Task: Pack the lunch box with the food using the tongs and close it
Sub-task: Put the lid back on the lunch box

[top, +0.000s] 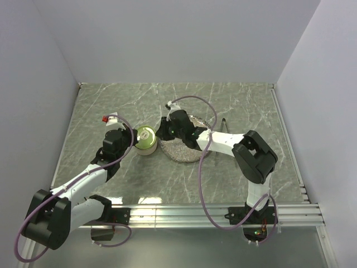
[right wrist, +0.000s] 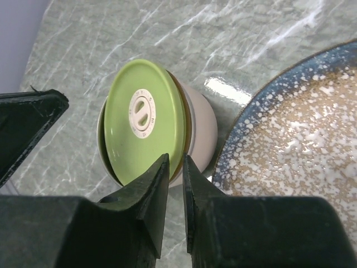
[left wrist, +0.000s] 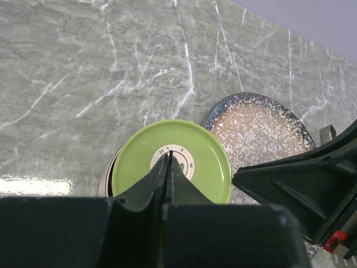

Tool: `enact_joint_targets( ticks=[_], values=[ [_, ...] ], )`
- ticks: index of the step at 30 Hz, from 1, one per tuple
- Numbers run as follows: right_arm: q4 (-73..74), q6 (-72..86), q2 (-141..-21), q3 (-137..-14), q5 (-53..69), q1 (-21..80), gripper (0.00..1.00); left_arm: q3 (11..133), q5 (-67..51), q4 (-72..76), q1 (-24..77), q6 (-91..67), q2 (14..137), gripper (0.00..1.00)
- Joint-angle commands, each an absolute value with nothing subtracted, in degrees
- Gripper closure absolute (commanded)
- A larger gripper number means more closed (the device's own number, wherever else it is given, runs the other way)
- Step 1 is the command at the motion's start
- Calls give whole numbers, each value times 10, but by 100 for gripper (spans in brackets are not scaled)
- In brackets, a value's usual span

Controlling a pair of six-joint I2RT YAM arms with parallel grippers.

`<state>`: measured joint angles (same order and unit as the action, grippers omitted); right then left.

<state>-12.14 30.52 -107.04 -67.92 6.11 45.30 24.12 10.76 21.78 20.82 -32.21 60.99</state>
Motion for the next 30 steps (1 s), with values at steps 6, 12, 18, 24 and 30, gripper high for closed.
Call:
enact_joint_targets(
  ticks=[6, 12, 18, 24, 30],
  values=[
    [-93, 272, -1052, -723, 1, 468, 76, 243, 99, 244, 209, -315, 615, 96],
    [-92, 271, -1063, -736, 1, 473, 76, 243, 98, 246, 209, -315, 613, 97],
    [-71, 261, -1074, -758, -10, 478, 73, 243, 96, 247, 209, -314, 620, 97],
    [-52, 258, -1096, -779, -20, 482, 72, 242, 97, 248, 209, -314, 616, 98],
    [-34, 253, -1103, -786, -34, 485, 72, 241, 98, 248, 209, -315, 614, 98]
  ],
)
